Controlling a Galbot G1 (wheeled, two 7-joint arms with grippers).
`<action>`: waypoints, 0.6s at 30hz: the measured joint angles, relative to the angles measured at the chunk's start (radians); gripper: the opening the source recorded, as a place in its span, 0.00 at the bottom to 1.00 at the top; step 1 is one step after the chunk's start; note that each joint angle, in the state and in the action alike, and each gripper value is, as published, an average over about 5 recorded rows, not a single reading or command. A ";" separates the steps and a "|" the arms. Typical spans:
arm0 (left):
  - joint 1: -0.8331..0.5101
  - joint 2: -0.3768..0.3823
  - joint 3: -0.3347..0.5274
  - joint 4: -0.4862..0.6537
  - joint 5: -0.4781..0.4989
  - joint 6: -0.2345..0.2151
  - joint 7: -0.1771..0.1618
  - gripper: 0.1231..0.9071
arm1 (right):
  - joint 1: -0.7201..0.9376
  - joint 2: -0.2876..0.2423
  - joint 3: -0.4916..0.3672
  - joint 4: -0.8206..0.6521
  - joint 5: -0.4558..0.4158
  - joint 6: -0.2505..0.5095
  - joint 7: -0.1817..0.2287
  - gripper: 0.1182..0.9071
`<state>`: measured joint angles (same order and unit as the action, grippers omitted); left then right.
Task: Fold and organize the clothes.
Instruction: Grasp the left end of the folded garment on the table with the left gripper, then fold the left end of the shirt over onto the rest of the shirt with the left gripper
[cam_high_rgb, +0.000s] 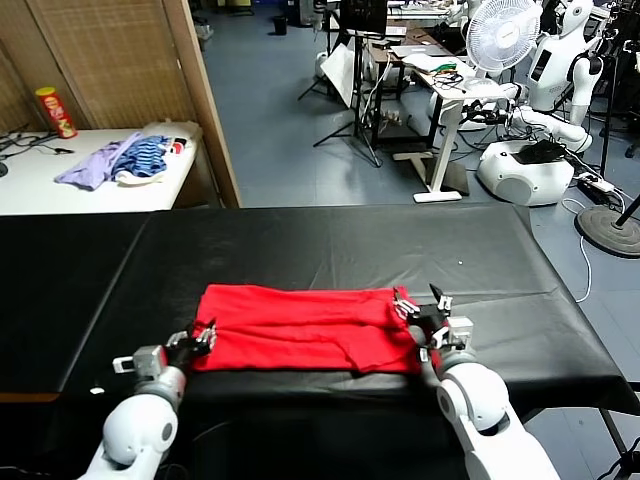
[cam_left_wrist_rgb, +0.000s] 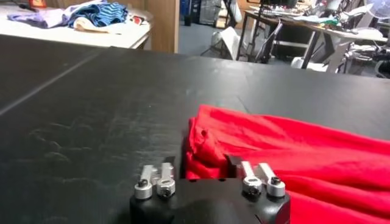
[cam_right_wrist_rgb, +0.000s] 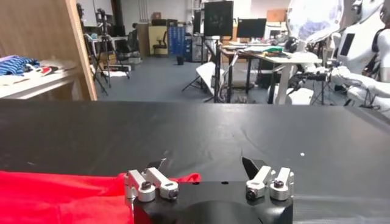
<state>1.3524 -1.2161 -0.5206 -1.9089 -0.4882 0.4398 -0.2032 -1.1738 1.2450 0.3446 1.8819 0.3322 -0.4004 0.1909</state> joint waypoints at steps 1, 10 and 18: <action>-0.001 -0.002 0.002 0.002 0.019 -0.007 0.002 0.09 | 0.000 0.002 0.000 0.003 -0.001 -0.001 0.001 0.86; 0.013 0.063 -0.028 0.039 0.287 -0.068 0.026 0.04 | -0.008 0.007 0.018 0.041 0.002 -0.015 0.009 0.86; 0.054 0.239 -0.115 0.036 0.427 -0.052 0.014 0.04 | -0.022 0.021 0.014 0.065 -0.002 -0.024 0.013 0.86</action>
<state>1.4067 -0.9772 -0.6351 -1.8725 -0.0615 0.3875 -0.1890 -1.1955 1.2663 0.3585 1.9465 0.3297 -0.4246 0.2035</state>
